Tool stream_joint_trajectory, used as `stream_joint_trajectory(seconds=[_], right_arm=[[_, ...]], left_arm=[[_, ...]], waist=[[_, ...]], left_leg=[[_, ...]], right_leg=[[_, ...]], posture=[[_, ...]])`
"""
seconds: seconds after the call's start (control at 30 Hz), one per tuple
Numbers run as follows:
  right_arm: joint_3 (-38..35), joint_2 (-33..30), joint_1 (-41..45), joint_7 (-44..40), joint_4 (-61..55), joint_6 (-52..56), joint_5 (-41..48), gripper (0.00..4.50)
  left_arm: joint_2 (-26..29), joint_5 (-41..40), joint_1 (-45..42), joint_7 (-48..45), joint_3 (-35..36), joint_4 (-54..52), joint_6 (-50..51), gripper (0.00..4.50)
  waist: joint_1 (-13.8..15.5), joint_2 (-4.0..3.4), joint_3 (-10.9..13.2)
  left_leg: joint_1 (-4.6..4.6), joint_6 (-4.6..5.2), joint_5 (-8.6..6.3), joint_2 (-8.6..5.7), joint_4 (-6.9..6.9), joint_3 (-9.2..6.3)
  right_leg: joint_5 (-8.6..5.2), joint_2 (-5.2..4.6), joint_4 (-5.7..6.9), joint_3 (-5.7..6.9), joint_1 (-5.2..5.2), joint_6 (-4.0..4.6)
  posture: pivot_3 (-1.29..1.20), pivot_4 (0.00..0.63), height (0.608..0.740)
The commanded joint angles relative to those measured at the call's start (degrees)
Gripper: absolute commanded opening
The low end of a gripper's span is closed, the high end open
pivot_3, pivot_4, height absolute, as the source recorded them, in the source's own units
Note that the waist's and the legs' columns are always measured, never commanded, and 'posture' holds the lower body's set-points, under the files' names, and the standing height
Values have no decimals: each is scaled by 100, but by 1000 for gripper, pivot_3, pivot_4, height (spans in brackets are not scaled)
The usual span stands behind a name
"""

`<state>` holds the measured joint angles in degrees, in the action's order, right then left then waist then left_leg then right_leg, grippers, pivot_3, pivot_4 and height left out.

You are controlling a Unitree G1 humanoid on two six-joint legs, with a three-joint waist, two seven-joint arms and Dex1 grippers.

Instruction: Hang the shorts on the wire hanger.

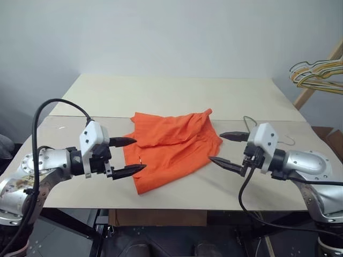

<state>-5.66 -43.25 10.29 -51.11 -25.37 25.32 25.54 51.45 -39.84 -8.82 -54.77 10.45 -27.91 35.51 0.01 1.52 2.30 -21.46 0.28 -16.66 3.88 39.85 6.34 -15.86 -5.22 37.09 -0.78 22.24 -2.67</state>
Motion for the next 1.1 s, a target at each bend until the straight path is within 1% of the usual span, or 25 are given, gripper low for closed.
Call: stream_joint_trajectory(seconds=[0.03, 0.13, 0.27, 0.43, 0.5, 0.63, 0.73, 0.77, 0.83, 0.9, 0.97, 1.1], right_arm=[[-141, -48, 43, -14, -149, -160, 38, 4447], [-137, -55, 53, -34, -146, -146, 53, 4447], [-140, -82, 58, -87, -128, -151, 58, 4447], [-151, -104, 59, -138, -117, -139, 41, 4447], [-64, -151, 64, -90, -82, -201, -164, 4447], [438, -443, 194, -133, 353, -1190, -1275, 4447], [793, -753, 392, -354, 1018, -2362, -2043, 4447], [983, -882, 485, -366, 1356, -2906, -2432, 4447], [1276, -989, 671, -318, 1901, -3646, -2968, 4447], [1430, -941, 821, -262, 2228, -3983, -3187, 4447], [1664, -758, 1067, -49, 2680, -4307, -3572, 4447], [2185, -283, 1785, 745, 3877, -4825, -4649, 4447]], left_arm=[[72, -149, -111, -24, 231, -34, 67, 4500], [4, -408, -160, 253, 353, -96, 384, 4500], [137, -159, 15, 172, 262, -206, 262, 4500], [126, -173, 90, 163, 287, -272, 268, 4500], [122, -158, 88, 163, 270, -280, 261, 4500], [114, -170, 102, 115, 241, -295, 249, 4500], [132, -146, 136, 6, 163, -319, 208, 4500], [99, -115, 126, 15, 103, -321, 190, 4500], [27, -61, 89, 45, -22, -321, 170, 4500], [-19, -28, 67, 42, -103, -330, 162, 4500], [-38, 17, 89, 14, -193, -354, 138, 4500], [-44, 144, 100, -52, -371, -295, 38, 4500]], waist=[[1, 0, 0], [3, 0, 0], [13, 0, 0], [30, 0, 0], [50, 0, 0], [52, 0, 0], [27, 0, 0], [11, 0, 0], [-21, 0, 0], [-53, 0, 0], [-85, 0, 0], [-228, -1, -1]], left_leg=[[0, 0, 0, 0, 0, 0], [0, 0, 0, 0, 0, 0], [0, 0, 0, 0, 0, 0], [0, 0, 0, 0, 0, 0], [0, 0, 0, 0, 0, 0], [0, 0, 0, 0, 0, 1], [2, 0, 0, -1, 1, 3], [3, 0, 0, -1, 1, 3], [2, -1, 1, -1, 0, 3], [3, -2, 1, -1, 1, 2], [2, -10, 6, 0, 0, 1], [10, -25, 15, 0, 0, 6]], right_leg=[[0, 0, 0, 0, 0, 0], [0, 0, 0, 0, 0, 0], [0, 0, 0, 0, 0, 0], [0, 0, 0, 0, 0, 0], [0, 0, 0, 0, 0, 0], [0, 0, -1, 0, 1, 0], [0, -2, 0, -2, 1, 0], [0, -1, 0, -2, 1, 0], [0, -1, -1, -1, 0, 0], [0, -1, -1, -1, -1, 0], [0, 0, 0, -1, 1, 0], [1, 0, 5, -8, -2, 1]], posture=[[37, 0, 740], [41, 0, 740], [43, 0, 740], [48, 0, 740], [48, 0, 740], [31, 0, 740], [13, 0, 740], [9, 0, 740], [4, 0, 740], [-1, 0, 740], [-6, 0, 740], [-16, 0, 740]])
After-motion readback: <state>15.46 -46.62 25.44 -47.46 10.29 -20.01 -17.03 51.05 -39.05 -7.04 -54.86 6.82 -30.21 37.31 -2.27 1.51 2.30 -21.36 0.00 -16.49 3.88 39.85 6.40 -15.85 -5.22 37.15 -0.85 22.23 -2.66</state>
